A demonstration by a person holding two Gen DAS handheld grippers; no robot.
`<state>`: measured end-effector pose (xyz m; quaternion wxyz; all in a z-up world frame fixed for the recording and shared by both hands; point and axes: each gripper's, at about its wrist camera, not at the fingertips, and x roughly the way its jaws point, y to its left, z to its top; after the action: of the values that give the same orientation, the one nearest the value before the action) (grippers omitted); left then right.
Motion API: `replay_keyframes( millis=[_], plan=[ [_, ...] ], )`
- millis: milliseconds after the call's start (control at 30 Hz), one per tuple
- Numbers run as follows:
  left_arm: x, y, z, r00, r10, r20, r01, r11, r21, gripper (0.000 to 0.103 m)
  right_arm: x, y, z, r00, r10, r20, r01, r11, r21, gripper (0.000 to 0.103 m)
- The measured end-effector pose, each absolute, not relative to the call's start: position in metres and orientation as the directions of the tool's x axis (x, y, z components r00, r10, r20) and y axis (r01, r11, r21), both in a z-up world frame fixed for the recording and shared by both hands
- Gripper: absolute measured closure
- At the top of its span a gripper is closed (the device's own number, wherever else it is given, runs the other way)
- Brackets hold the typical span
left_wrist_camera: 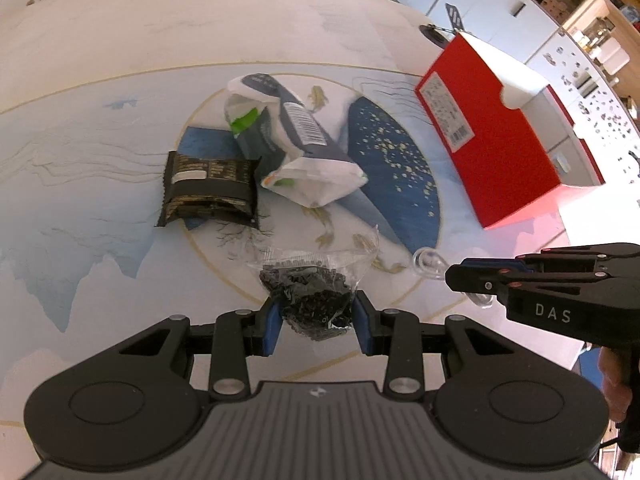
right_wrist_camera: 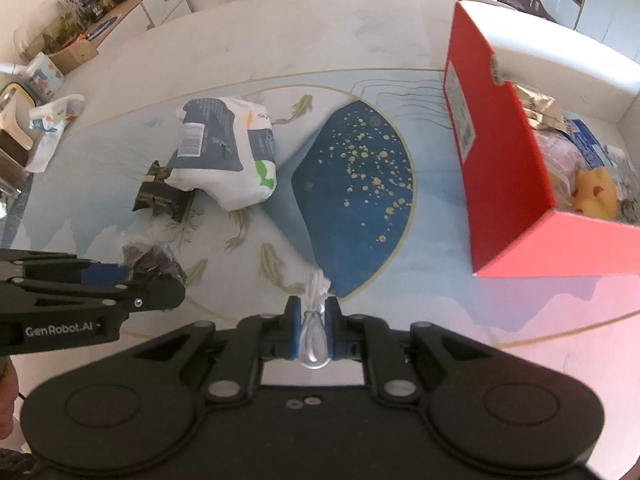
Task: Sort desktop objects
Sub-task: 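Lift the black-item bag and white cable and carry both toward the shoebox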
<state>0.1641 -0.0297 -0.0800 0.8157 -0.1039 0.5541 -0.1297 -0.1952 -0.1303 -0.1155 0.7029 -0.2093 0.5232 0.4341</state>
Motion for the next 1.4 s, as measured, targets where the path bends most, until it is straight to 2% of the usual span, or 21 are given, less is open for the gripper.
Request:
replay_keyframes(
  millis=[67,100,367,500,567,633,700,1167,1267,1400],
  plan=[
    [0.164,-0.032,-0.078,0.341,-0.338,-0.877,0.105,0.941,-0.322,0.068,-0.194,-0.136,-0.112,0.07,0.399,-0.914,-0.821,0.543,0.175,0.097],
    [0.163,-0.033,-0.077,0.337,-0.343,-0.877,0.11,0.939,-0.325,0.068,-0.193,-0.139,-0.111,0.063,0.403,-0.913,-0.815,0.549,0.186,0.103],
    [0.161,-0.036,-0.072,0.331,-0.365,-0.87,0.129,0.931,-0.341,0.068,-0.185,-0.155,-0.114,0.064,0.388,-0.919,-0.79,0.583,0.191,0.102],
    [0.16,-0.036,-0.074,0.328,-0.362,-0.873,0.131,0.932,-0.337,0.068,-0.193,-0.159,-0.117,0.028,0.396,-0.918,-0.817,0.538,0.207,0.079],
    [0.16,-0.035,-0.075,0.328,-0.358,-0.874,0.129,0.934,-0.334,0.068,-0.198,-0.158,-0.118,0.022,0.401,-0.916,-0.828,0.521,0.208,0.075],
    [0.159,-0.034,-0.076,0.328,-0.354,-0.876,0.127,0.935,-0.33,0.068,-0.203,-0.157,-0.119,0.029,0.403,-0.915,-0.836,0.512,0.199,0.058],
    [0.159,-0.032,-0.077,0.328,-0.351,-0.877,0.122,0.936,-0.329,0.068,-0.208,-0.154,-0.121,0.041,0.403,-0.914,-0.846,0.501,0.183,0.056],
    [0.156,-0.022,-0.083,0.321,-0.337,-0.885,0.101,0.942,-0.321,0.068,-0.226,-0.127,-0.15,0.052,0.321,-0.946,-0.869,0.482,0.115,0.055],
    [0.156,-0.021,-0.083,0.323,-0.338,-0.884,0.1,0.941,-0.323,0.068,-0.228,-0.123,-0.15,0.073,0.309,-0.948,-0.877,0.473,0.087,0.062],
    [0.156,-0.021,-0.084,0.323,-0.338,-0.884,0.099,0.941,-0.324,0.068,-0.237,-0.121,-0.151,0.136,0.283,-0.949,-0.895,0.446,0.005,0.078]
  ],
)
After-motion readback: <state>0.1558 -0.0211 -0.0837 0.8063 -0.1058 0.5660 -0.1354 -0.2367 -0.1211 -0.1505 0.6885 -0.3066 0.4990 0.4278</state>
